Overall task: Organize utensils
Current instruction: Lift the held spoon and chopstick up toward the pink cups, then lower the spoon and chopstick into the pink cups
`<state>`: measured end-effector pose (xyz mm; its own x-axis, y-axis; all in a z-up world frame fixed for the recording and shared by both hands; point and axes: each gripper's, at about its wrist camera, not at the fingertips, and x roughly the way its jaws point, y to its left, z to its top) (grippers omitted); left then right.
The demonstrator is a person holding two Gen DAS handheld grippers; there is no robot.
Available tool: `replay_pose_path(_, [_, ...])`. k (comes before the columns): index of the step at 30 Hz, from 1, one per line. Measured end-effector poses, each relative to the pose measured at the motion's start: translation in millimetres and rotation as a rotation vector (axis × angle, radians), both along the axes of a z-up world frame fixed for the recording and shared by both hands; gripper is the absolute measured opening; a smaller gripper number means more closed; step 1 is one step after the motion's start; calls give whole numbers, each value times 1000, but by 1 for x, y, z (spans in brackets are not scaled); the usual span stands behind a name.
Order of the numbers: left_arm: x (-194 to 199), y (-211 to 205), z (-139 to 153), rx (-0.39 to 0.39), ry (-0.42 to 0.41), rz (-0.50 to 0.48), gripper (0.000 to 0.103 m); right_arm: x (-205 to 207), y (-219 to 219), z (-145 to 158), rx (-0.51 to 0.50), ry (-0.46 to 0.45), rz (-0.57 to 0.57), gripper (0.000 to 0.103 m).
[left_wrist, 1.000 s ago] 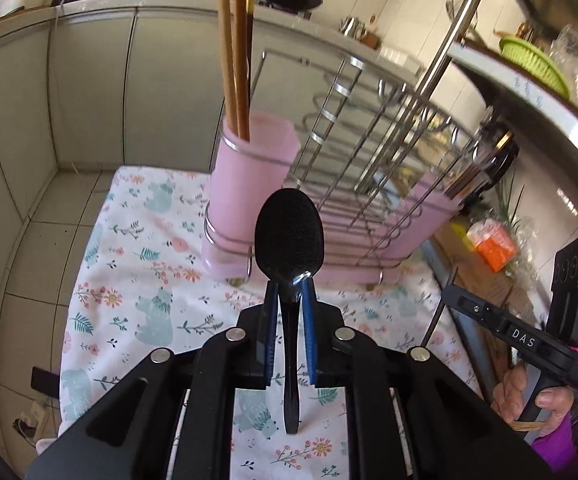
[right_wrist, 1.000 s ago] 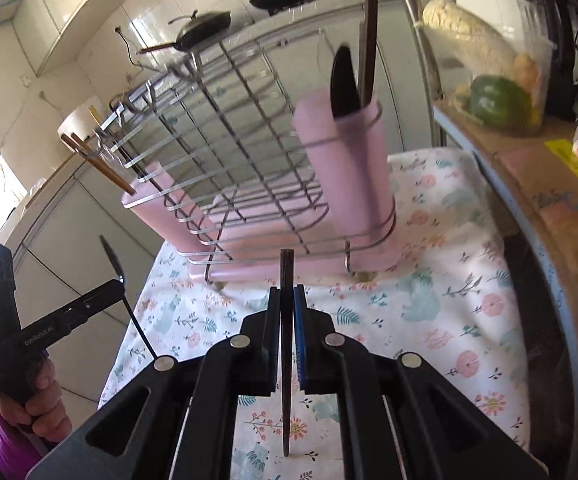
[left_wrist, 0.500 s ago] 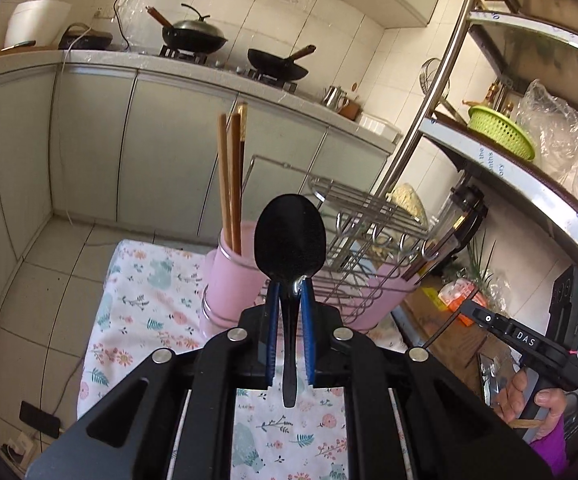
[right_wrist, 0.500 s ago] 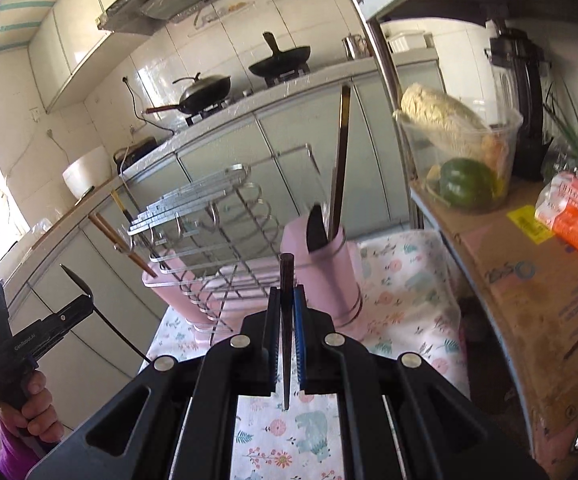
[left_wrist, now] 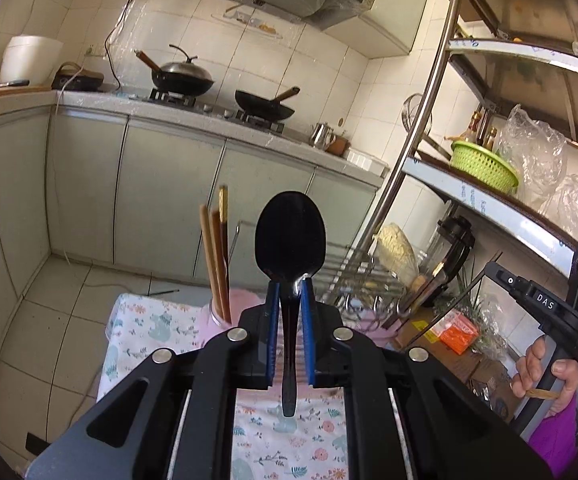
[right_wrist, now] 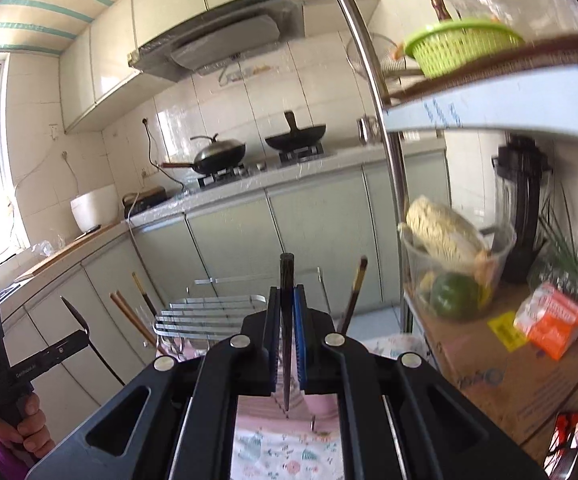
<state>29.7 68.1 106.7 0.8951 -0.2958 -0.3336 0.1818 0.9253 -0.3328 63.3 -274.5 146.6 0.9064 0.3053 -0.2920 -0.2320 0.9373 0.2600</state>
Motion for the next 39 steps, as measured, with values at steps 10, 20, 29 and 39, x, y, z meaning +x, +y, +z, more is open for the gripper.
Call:
replay_pose_path(10, [15, 10, 41, -15, -108, 62, 10, 10, 17, 19, -108, -112, -63, 6])
replay_pose_path(20, [53, -4, 40, 74, -136, 128, 10, 37, 35, -7, -171, -62, -67, 6])
replay_pose_path(29, [67, -16, 14, 173, -104, 139, 10, 53, 46, -25, -175, 2, -55, 6])
replay_pose_path(39, [63, -16, -29, 135, -6, 124, 10, 39, 49, -61, -126, 69, -96, 6])
